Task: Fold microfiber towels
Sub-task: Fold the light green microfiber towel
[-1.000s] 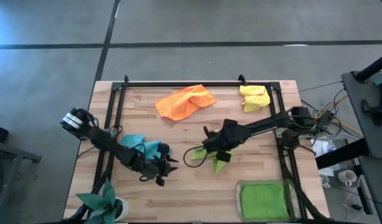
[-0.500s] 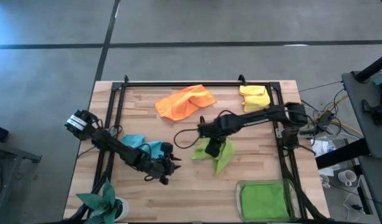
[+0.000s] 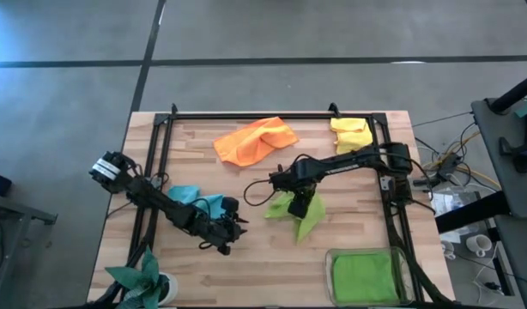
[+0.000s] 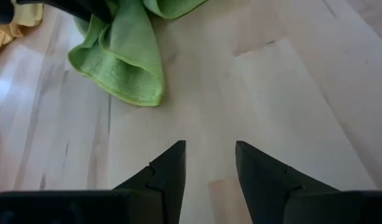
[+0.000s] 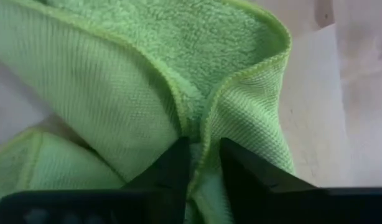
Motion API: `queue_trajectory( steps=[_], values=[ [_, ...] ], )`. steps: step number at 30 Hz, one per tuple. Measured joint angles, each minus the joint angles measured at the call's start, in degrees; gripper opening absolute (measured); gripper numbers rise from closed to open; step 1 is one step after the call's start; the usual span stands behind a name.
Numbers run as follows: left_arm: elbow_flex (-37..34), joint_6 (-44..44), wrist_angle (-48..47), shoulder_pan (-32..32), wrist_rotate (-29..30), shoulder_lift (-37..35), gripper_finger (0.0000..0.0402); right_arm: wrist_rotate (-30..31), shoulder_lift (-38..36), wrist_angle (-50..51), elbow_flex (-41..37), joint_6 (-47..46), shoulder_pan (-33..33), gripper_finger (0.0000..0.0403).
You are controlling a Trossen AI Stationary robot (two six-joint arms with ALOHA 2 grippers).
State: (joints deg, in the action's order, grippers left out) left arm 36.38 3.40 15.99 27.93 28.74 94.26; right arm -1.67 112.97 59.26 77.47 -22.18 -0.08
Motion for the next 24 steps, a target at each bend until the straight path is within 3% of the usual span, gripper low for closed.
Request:
queue_trajectory(
  steps=[5, 14, 20, 24],
  values=[
    [0.0, 0.0, 0.0, -0.6, 0.2, 0.0, 0.0125, 0.7, -0.1, 0.7, 2.4, 0.4, 0.1, 0.0016],
    [-0.2, -4.5, 0.1, -3.4, 0.0, 0.0, 0.0125, 4.8, -0.3, 2.2, 12.4, 2.4, 0.3, 0.001],
    [-0.2, -11.3, 13.0, -3.4, -1.8, 3.0, 0.0125, 7.0, -0.3, 4.0, 16.8, 3.2, 0.3, 0.0009],
    [0.7, -3.0, 14.5, -3.1, -6.4, 6.4, 0.0125, 7.3, -0.3, 4.4, 17.2, 3.1, 0.5, 0.0009]
  ],
)
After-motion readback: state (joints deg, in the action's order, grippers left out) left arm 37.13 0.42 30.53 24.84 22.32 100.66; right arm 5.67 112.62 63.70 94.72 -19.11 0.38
